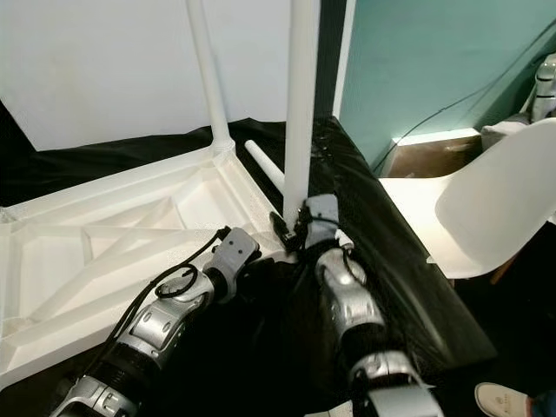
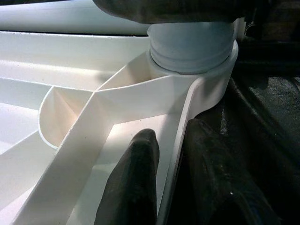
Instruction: Building children table
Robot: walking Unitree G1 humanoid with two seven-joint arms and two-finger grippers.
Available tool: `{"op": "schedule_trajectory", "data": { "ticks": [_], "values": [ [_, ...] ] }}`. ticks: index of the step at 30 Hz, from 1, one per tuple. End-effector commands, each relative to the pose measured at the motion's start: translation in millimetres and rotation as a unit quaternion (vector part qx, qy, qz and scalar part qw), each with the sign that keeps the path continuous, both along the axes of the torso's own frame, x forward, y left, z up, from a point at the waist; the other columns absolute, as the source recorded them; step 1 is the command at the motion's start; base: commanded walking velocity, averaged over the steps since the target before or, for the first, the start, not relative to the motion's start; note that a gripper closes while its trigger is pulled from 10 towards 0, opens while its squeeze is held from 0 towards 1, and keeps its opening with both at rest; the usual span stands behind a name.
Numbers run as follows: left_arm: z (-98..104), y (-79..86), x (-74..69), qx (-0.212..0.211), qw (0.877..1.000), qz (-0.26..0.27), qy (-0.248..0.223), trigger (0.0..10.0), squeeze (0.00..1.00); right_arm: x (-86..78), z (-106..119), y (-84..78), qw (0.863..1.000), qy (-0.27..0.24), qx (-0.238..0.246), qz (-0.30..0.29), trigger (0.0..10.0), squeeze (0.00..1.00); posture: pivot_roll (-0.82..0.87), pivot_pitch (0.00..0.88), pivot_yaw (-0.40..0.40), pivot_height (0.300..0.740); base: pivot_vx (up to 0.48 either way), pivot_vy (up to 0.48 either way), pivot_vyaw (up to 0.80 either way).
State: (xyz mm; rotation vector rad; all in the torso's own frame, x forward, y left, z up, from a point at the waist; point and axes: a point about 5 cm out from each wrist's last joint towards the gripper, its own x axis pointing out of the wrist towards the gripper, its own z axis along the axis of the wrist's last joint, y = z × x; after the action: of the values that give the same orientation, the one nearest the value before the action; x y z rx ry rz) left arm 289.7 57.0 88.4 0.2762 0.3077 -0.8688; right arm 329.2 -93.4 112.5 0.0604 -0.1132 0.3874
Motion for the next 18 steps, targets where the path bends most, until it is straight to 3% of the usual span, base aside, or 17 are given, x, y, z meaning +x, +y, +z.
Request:
{"op": "schedule_trajectory", "data": {
  "ticks": [1,2,3,4,5,8,9,12,13,18],
  "values": [
    [-41,6.8,-19.0,0.041,0.993,-0.025,0.104,10.0,0.00,-0.8,-1,15.2,0.999,0.015,0.046,0.017,3.8,0.00,0.07,0.000,0.020,0.740,0.000,0.000,0.00],
    [-41,6.6,-19.0,0.041,0.993,-0.026,0.104,10.0,0.00,0.8,1,14.4,0.999,0.017,0.047,0.017,4.9,0.00,0.07,0.000,0.020,0.740,0.000,0.000,0.00],
    [-41,6.6,-19.0,0.041,0.993,-0.026,0.104,10.0,0.00,0.8,1,14.4,0.999,0.017,0.047,0.017,4.9,0.00,0.07,0.000,0.020,0.740,0.000,0.000,0.00],
    [-41,5.4,-19.4,0.040,0.993,-0.027,0.104,10.0,0.00,2.7,2,12.9,0.999,0.019,0.043,0.021,10.0,0.00,0.07,0.000,0.020,0.740,0.000,0.000,0.00],
    [-41,4.2,-20.0,0.038,0.993,-0.027,0.105,10.0,0.00,4.7,4,9.6,0.999,0.021,0.042,0.024,10.0,1.00,0.07,0.000,0.018,0.740,0.000,0.000,0.00],
    [-42,2.4,-20.1,0.036,0.993,-0.027,0.105,10.0,0.00,7.5,7,3.7,0.999,0.018,0.032,0.030,10.0,1.00,0.07,0.000,0.013,0.740,0.000,0.000,0.00],
    [-42,2.3,-19.6,0.035,0.993,-0.025,0.105,10.0,0.00,8.6,8,1.2,0.999,0.014,0.020,0.040,10.0,0.67,0.07,0.000,0.013,0.740,0.000,0.000,0.00],
    [-42,2.3,-19.4,0.035,0.994,-0.025,0.105,10.0,0.00,8.7,9,-0.4,0.999,0.011,0.006,0.051,10.0,0.67,0.07,0.000,0.011,0.740,0.000,0.000,0.00],
    [-42,2.7,-19.5,0.035,0.994,-0.024,0.105,10.0,0.00,8.3,10,-2.6,0.997,0.004,-0.015,0.071,10.0,0.00,0.07,0.000,0.011,0.740,0.000,0.000,0.00],
    [-42,1.8,-20.0,0.034,0.994,-0.023,0.104,10.0,0.00,9.2,13,-17.8,0.986,-0.002,-0.082,0.147,10.0,0.00,0.06,0.000,0.006,0.740,0.000,0.000,0.00]
  ]
}}
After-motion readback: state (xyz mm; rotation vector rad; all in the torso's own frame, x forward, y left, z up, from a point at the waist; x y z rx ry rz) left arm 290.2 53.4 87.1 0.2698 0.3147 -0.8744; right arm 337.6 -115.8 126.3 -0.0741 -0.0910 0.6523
